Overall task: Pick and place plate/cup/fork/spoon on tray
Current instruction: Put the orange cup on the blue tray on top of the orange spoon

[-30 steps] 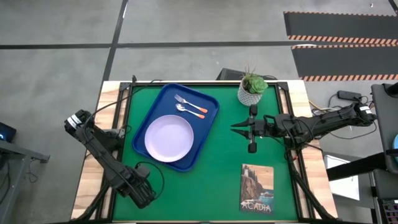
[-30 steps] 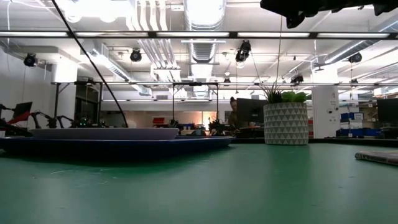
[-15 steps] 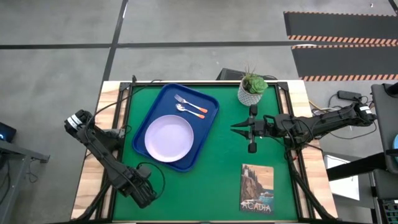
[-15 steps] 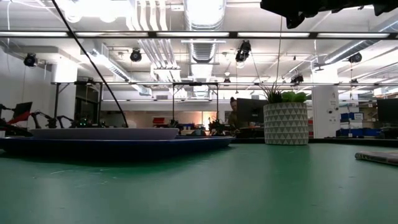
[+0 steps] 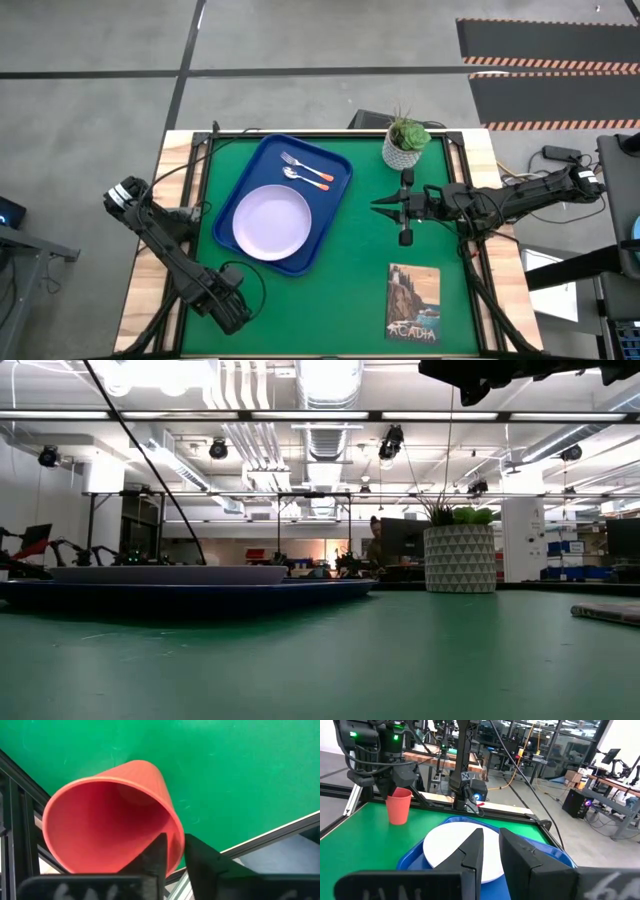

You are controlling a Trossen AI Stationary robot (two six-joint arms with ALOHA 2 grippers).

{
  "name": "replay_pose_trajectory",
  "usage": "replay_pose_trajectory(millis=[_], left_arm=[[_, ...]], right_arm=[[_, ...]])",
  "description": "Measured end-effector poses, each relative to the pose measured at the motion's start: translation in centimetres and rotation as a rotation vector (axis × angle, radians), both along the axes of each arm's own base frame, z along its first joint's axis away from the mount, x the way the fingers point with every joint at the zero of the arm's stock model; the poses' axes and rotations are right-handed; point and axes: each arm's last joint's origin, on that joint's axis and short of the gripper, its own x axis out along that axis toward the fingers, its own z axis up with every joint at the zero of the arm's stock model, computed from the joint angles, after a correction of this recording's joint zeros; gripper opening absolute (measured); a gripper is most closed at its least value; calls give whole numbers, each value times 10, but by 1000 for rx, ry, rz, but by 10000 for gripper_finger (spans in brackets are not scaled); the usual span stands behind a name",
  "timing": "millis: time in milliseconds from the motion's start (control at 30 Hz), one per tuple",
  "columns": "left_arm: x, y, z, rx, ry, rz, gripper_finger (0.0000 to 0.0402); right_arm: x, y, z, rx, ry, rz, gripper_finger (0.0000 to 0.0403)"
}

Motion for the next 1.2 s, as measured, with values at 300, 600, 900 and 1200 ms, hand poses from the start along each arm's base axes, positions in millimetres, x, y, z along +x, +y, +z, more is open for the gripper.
replay_pose_trajectory(millis=[300, 600, 900, 1200], left_arm=[[1, -1, 2, -13, -10, -1, 5], [6, -6, 17, -53, -50, -6, 1], [13, -9, 37, -67, -158, -63, 1], [46, 9, 91, 151, -590, -222, 0]], right_arm=[[0, 0, 0, 0, 0, 0, 52], [0, 0, 0, 0, 0, 0, 52], [0, 0, 0, -3, 0, 0, 52], [0, 0, 0, -3, -1, 0, 52]])
